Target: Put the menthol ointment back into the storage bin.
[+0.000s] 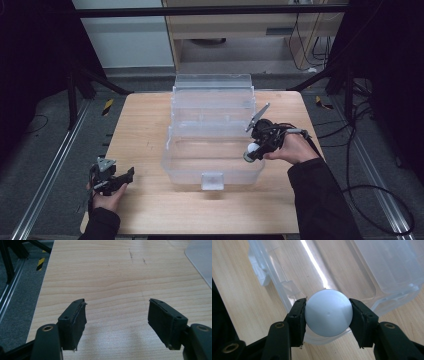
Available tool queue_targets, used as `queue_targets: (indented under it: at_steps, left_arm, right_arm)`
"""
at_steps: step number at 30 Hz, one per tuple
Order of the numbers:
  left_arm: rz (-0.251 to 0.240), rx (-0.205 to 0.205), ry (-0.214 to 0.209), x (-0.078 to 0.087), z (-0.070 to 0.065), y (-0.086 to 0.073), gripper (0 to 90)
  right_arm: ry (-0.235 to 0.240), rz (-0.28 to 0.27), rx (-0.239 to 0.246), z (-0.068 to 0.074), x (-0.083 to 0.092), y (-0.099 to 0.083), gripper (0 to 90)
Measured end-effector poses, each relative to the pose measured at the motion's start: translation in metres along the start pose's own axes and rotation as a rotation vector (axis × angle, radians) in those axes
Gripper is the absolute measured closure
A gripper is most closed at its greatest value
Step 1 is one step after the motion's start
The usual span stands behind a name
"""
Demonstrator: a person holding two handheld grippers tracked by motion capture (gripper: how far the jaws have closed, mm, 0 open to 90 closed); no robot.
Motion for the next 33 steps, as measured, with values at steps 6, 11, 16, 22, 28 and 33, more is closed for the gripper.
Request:
queue_targets:
  at_steps: [6,11,16,22,28,33]
  left_arm:
    - [0.004,0.001,0.001,0.000,0.000,0.000,30.3]
    - [0.002,-0.001,0.002,0.000,0.000,0.000,30.3]
    - [0.003,-0.004,0.002,-0.001,0.000,0.000,30.3]
    - [0.001,-0.003,0.000,0.000,0.000,0.000,30.4]
    - [0.005,-0.011,-0.002,-0.001,0.000,0.000,30.3]
    - [0.005,-0.005,-0.002,-0.001,0.000,-0.001,30.4]
  right_arm:
    - [0.000,0.007,-0.005,-0.004,-0.014,-0.002,50.4]
    - [-0.002,0.013,0.009,-0.005,-0.025,-0.008,50.4]
    - [0.000,0.033,0.007,-0.006,-0.032,-0.012,50.3]
    - [-0.004,0.044,0.007,-0.008,-0.039,-0.014,50.3]
    - [-0.002,0.055,0.016,-0.009,-0.043,-0.018,50.3]
    - [0.003,0.073,0.005,-0.009,-0.048,-0.022,50.3]
Point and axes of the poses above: each handheld gripper's, and its own axes: x roughly backward along the jaws, y roughly out of its top, z roughly to its left, the point moved 6 cm from there along -x, roughly forward along the jaws, and after that the axes turned 15 degrees about -x, right-handed, at the moved point
